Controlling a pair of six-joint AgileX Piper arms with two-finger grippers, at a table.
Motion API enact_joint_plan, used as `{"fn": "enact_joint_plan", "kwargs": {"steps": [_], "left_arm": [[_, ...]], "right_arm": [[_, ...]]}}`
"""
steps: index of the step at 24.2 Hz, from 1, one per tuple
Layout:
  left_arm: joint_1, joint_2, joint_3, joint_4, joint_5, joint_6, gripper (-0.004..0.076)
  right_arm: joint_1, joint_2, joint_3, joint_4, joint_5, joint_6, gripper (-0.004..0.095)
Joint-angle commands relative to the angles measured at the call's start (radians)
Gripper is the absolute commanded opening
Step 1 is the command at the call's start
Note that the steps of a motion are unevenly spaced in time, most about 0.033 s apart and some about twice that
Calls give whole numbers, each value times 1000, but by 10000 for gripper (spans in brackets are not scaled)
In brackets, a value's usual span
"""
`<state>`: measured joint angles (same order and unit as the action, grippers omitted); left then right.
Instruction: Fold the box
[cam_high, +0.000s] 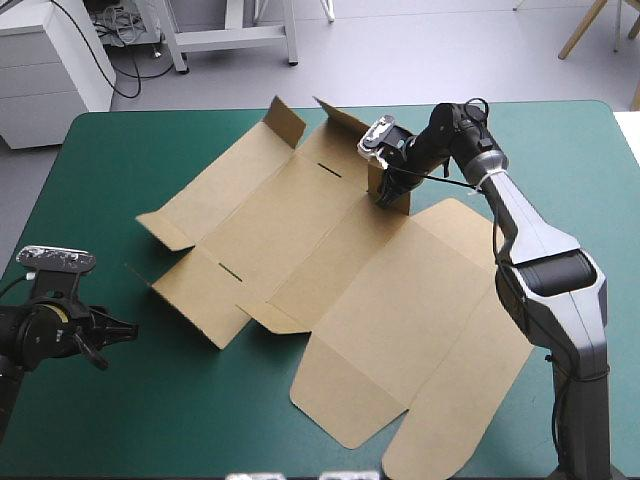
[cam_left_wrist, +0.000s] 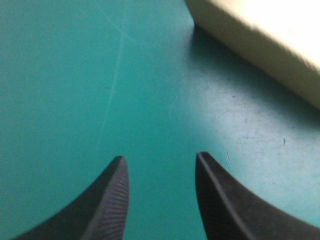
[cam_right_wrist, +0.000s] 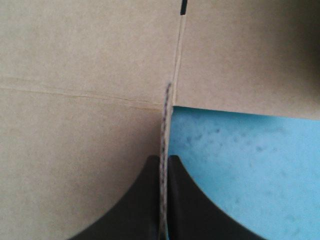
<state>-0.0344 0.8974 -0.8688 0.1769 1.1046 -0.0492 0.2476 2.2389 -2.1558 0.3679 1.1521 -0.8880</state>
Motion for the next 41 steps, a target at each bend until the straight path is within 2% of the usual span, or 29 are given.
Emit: {"fn": "enact_joint_plan", "kwargs": {"steps": [1, 7, 12, 19, 23, 27, 31, 32, 33, 37, 41], "left_arm": [[-1, -4, -26, 19, -36, 1, 299], [-1, -4, -26, 19, -36, 2, 299], [-1, -4, -26, 19, -36, 5, 281], [-1, -4, -26, 23, -38, 26, 257], [-1, -4, -26, 46, -40, 28, 256], [-1, -4, -26, 78, -40, 33, 256], [-1, -4, -26, 78, -40, 33, 255], [-1, -4, -26, 78, -40, 33, 255], [-1, -4, -26, 78, -38, 31, 255], [-1, -4, -26, 86, -22, 58, 260], [-1, -4, -26, 76, -25, 78, 368]], "right_arm": [[-3, -71, -40, 144, -57, -149, -19], [37, -71, -40, 173, -63, -480, -19], [87, -71, -40, 181, -103, -656, -19], [103, -57, -40, 196, -157, -649, -19], [103, -29, -40, 209, -155, -478, -5], [103, -29, -40, 213, -129, -426, 95], [101, -35, -40, 209, -112, -350, 408], [99, -37, -42, 208, -109, -329, 456], [92, -45, -49, 205, -99, -268, 534], [57, -90, -118, 139, 14, -34, 573], [11, -140, -149, 97, 52, 212, 573]]}}
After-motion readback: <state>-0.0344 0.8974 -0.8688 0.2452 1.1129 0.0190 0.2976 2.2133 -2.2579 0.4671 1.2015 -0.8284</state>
